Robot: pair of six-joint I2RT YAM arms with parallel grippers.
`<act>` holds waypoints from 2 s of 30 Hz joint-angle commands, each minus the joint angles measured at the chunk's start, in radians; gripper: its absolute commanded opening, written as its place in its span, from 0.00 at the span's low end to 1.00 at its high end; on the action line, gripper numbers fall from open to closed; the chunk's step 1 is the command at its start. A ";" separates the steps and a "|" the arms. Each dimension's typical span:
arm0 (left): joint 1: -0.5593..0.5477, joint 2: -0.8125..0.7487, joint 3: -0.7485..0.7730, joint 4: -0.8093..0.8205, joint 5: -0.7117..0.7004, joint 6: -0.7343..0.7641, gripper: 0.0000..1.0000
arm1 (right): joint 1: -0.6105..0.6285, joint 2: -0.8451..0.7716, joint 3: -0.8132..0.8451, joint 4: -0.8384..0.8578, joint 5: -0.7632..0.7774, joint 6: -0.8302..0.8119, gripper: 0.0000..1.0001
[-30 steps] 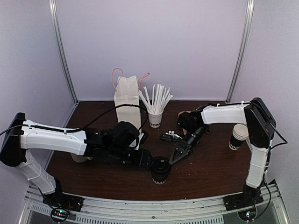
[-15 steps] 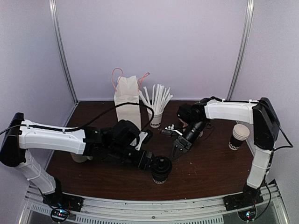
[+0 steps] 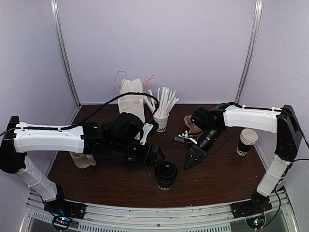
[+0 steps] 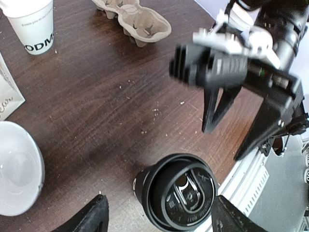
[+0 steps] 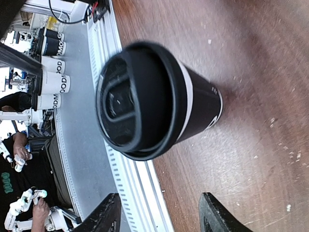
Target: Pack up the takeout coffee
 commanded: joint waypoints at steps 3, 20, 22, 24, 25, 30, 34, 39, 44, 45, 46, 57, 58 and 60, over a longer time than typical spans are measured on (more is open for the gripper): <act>0.014 0.070 0.065 -0.008 -0.001 0.034 0.71 | 0.055 0.024 -0.038 0.054 0.008 -0.029 0.59; 0.022 0.039 -0.022 0.004 0.072 -0.042 0.56 | 0.009 0.246 0.228 -0.021 0.032 0.003 0.40; 0.024 0.027 -0.031 -0.006 0.060 -0.056 0.56 | -0.006 0.257 0.243 -0.008 0.046 0.018 0.40; 0.023 0.012 -0.038 -0.016 0.043 -0.065 0.57 | -0.012 0.262 0.258 -0.002 0.061 0.021 0.40; 0.024 0.003 -0.040 -0.018 0.036 -0.068 0.57 | -0.012 0.265 0.264 -0.002 0.065 0.022 0.40; 0.022 -0.055 -0.052 0.016 0.023 -0.059 0.65 | -0.013 0.233 0.262 -0.016 0.071 0.012 0.41; 0.022 -0.094 -0.056 -0.007 -0.060 -0.082 0.66 | -0.024 0.170 0.219 -0.026 0.079 0.003 0.42; 0.025 -0.129 -0.107 -0.064 -0.145 -0.195 0.58 | -0.027 0.105 0.140 -0.010 0.041 0.009 0.43; 0.026 -0.141 -0.172 -0.016 -0.107 -0.289 0.52 | -0.025 0.118 0.089 0.041 -0.063 0.061 0.38; 0.026 -0.135 -0.182 0.002 -0.092 -0.302 0.51 | -0.024 0.132 0.092 0.041 -0.073 0.068 0.36; 0.026 -0.130 -0.189 0.022 -0.076 -0.315 0.49 | -0.024 0.147 0.097 0.041 -0.085 0.070 0.35; 0.033 -0.098 -0.227 0.144 -0.057 -0.352 0.43 | -0.006 0.208 0.124 0.020 -0.181 0.057 0.37; 0.035 -0.094 -0.228 0.153 -0.060 -0.355 0.43 | -0.005 0.209 0.123 0.022 -0.185 0.058 0.37; 0.035 -0.083 -0.229 0.163 -0.065 -0.360 0.42 | -0.005 0.214 0.126 0.027 -0.189 0.063 0.38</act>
